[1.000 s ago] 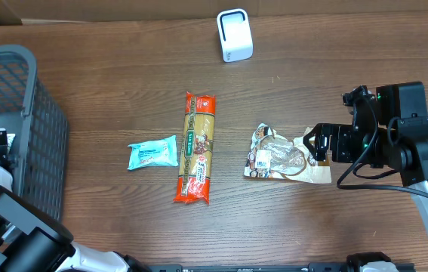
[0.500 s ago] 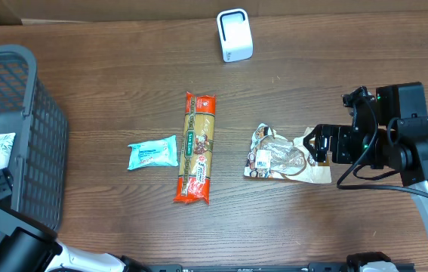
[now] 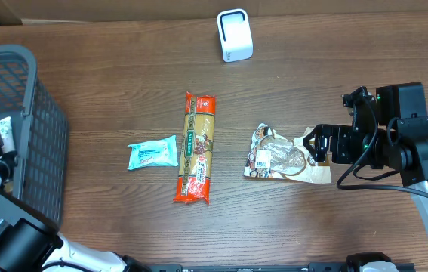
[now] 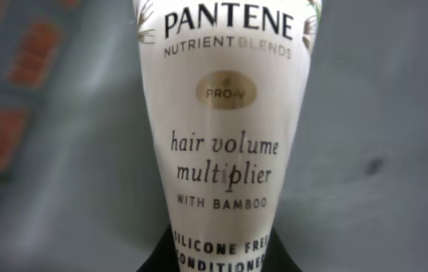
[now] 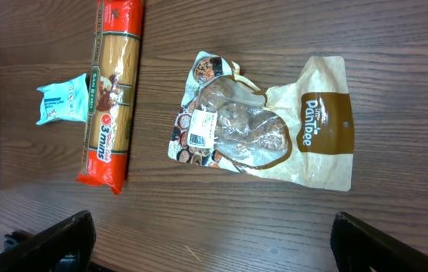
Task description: Scan the item barcode
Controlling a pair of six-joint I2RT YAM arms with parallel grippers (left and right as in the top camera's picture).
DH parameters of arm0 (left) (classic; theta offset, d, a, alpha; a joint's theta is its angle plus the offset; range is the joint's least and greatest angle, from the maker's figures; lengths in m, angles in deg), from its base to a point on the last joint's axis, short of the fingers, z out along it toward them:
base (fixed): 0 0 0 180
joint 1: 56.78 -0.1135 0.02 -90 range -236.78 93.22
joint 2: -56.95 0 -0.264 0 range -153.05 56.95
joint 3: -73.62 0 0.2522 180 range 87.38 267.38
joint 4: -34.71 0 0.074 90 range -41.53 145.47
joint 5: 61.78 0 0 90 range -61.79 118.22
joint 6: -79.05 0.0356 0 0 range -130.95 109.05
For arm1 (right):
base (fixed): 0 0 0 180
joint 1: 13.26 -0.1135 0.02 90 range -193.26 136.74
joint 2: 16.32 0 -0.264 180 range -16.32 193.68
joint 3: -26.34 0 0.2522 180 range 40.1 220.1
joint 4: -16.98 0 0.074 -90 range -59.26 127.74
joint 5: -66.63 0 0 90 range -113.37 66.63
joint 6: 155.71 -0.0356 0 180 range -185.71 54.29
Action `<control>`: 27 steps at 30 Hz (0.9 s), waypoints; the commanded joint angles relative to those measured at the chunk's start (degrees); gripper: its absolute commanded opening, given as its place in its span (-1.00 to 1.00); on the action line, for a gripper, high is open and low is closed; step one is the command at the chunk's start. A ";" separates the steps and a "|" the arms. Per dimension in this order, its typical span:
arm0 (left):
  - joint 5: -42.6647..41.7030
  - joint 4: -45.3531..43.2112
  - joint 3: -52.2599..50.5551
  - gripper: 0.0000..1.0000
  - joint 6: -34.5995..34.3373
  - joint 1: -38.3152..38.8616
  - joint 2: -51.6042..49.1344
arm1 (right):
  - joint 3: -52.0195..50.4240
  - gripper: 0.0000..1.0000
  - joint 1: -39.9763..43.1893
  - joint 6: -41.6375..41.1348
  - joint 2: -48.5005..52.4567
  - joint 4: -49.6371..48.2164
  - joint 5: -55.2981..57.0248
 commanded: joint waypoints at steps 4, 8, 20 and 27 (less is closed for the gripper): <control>-1.55 4.07 6.27 -0.92 -13.88 5.55 4.76 | 0.74 1.00 -0.33 -0.17 -0.13 -0.28 -0.50; -1.53 9.73 12.79 -0.92 -15.52 6.93 10.82 | 0.74 1.00 -0.33 -0.17 -0.13 -0.63 -0.48; -5.99 12.72 18.53 -0.92 -21.35 6.97 33.57 | 0.74 1.00 -0.33 -0.13 -0.13 -0.81 -0.46; -28.13 17.09 18.51 -0.92 -38.29 12.87 38.93 | 0.74 1.00 -0.33 -0.13 -0.13 -0.96 -0.46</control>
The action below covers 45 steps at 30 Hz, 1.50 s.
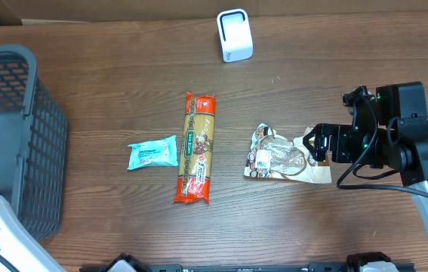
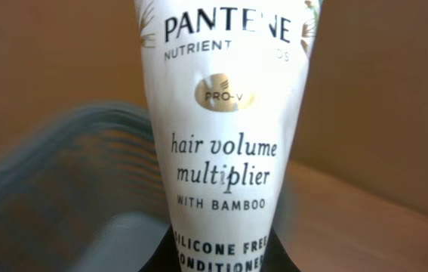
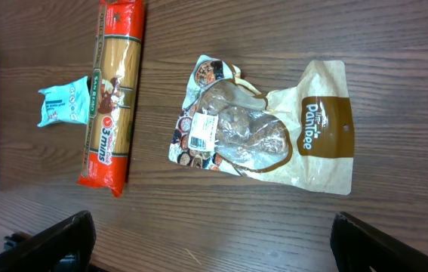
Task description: Scan the item barcode
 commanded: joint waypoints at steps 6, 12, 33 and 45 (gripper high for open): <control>-13.49 19.87 -0.74 -0.92 -12.35 26.64 -0.83 | 0.72 1.00 -0.33 -0.15 -0.13 -0.42 -0.46; 0.63 23.74 -5.70 -0.91 -12.94 48.78 -7.26 | 0.72 1.00 -0.33 -0.15 -0.13 -0.39 -0.48; 1.03 10.75 -15.39 -0.42 -23.74 70.40 -37.97 | 0.61 1.00 -0.33 -3.61 0.39 1.09 -0.26; 2.93 15.45 -5.86 0.46 -20.33 68.08 -36.94 | -12.70 0.81 -0.33 -29.68 4.24 -3.87 -2.58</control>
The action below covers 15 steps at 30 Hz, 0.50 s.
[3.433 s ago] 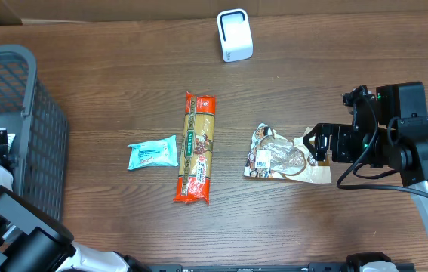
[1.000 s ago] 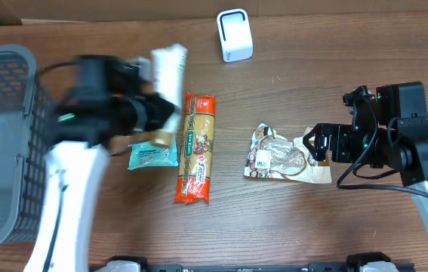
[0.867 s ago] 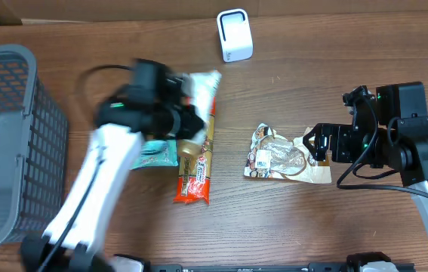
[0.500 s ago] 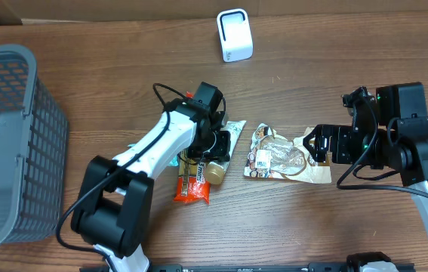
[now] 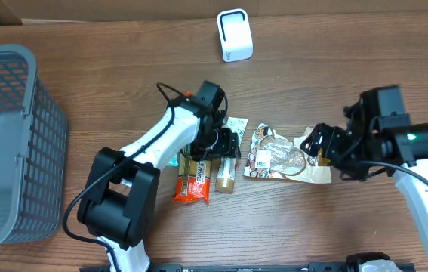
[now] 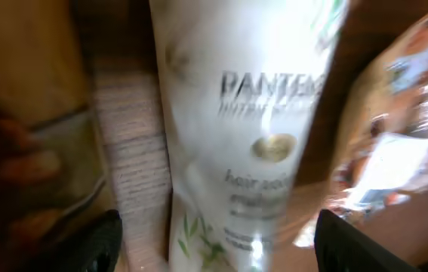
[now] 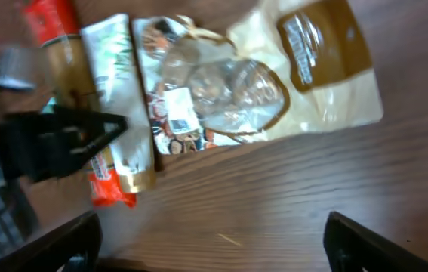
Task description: Scan the item barcode
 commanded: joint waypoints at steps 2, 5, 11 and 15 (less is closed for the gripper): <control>2.75 5.16 11.61 0.46 3.56 -2.34 1.44 | -8.61 0.73 -0.33 -12.37 0.09 -4.22 -3.80; 4.04 11.58 22.58 0.45 7.23 -2.75 1.92 | -15.67 0.63 -0.33 -14.84 -0.02 -10.54 -5.42; 5.46 18.82 37.75 0.50 9.44 -2.86 2.03 | -25.18 0.55 -1.95 -25.62 -0.02 -21.64 -6.08; 5.44 19.12 42.51 0.78 9.40 -2.86 2.08 | -30.16 0.33 -4.94 -30.29 0.00 -30.21 -4.92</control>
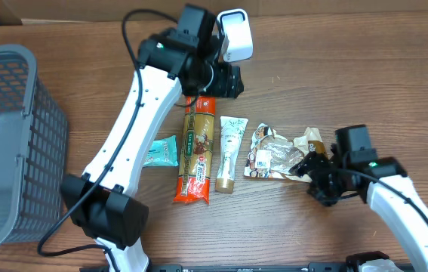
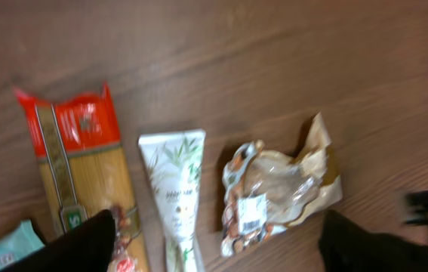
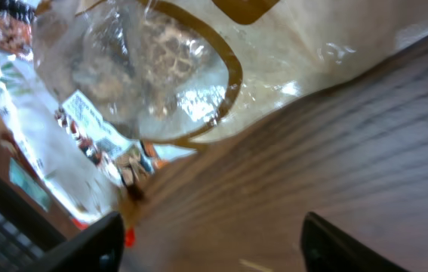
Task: Scan the item barcode
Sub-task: 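Raise the left arm aside and grasp the snack pouch with the right gripper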
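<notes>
The white Pantene tube (image 1: 229, 151) (image 2: 174, 193) lies flat on the table between the orange pasta pack (image 1: 197, 147) (image 2: 78, 174) and the brown snack bag (image 1: 285, 159) (image 2: 278, 189) (image 3: 161, 75). The white scanner (image 1: 235, 34) stands at the far edge. My left gripper (image 1: 225, 81) (image 2: 217, 249) hangs open and empty just in front of the scanner, beyond the tube's far end. My right gripper (image 1: 312, 181) (image 3: 214, 242) is open, low over the table at the snack bag's near right edge, with nothing between its fingers.
A grey mesh basket (image 1: 17, 143) stands at the left edge. A teal packet (image 1: 161, 151) lies left of the pasta pack, partly under the left arm in the overhead view. Cardboard lines the far edge.
My left gripper was low over the tube beside the pasta pack; now it is up by the scanner, and the tube lies alone on the table. My right gripper has moved nearer and closer to the snack bag.
My left gripper held the Pantene tube at the basket on the left, then still held it out of the overhead view. Later it was open over the tube, down between pasta and snack bag. Now the tube rests there. My right gripper waited open right of the bag, then shifted.
</notes>
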Controlling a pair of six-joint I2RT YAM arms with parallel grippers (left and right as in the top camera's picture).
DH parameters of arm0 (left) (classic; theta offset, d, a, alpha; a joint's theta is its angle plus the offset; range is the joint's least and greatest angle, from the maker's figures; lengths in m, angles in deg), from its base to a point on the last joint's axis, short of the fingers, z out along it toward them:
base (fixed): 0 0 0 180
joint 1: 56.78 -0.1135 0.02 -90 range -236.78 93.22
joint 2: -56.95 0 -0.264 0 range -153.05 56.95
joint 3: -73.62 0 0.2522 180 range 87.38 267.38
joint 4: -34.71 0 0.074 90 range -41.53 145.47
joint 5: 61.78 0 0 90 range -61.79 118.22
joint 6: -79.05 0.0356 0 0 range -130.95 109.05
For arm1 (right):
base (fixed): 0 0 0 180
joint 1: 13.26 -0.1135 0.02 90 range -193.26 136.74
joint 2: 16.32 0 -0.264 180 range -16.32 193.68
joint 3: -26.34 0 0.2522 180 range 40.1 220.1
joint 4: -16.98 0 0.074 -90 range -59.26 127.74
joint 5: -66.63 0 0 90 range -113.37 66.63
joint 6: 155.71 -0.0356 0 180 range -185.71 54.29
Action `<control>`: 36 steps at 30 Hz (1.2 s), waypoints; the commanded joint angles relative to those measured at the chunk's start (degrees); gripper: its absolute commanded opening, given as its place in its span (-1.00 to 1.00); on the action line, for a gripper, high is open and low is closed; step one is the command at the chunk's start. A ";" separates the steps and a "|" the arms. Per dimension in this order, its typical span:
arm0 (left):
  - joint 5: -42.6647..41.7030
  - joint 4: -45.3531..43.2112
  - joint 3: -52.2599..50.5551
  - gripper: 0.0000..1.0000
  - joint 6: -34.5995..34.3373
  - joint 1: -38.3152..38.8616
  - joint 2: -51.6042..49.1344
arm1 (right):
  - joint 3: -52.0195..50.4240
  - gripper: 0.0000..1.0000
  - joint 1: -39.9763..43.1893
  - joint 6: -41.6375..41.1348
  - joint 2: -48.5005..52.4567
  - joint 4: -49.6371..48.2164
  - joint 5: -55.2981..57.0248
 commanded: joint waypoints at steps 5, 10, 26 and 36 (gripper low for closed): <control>0.92 -0.90 3.74 1.00 1.97 0.00 1.42 | -5.95 0.19 -5.75 -8.31 0.22 -13.05 3.93; 0.87 -0.72 9.31 0.99 1.86 -1.66 3.28 | -5.99 0.16 -7.37 -7.91 3.32 -17.35 9.79; 0.94 -1.05 18.73 0.99 1.77 -3.48 12.76 | -5.95 0.08 -3.87 1.75 10.14 -24.87 7.43; 0.94 -0.35 18.71 1.00 1.77 -3.45 12.22 | -5.95 0.11 0.81 6.45 10.14 -30.95 11.76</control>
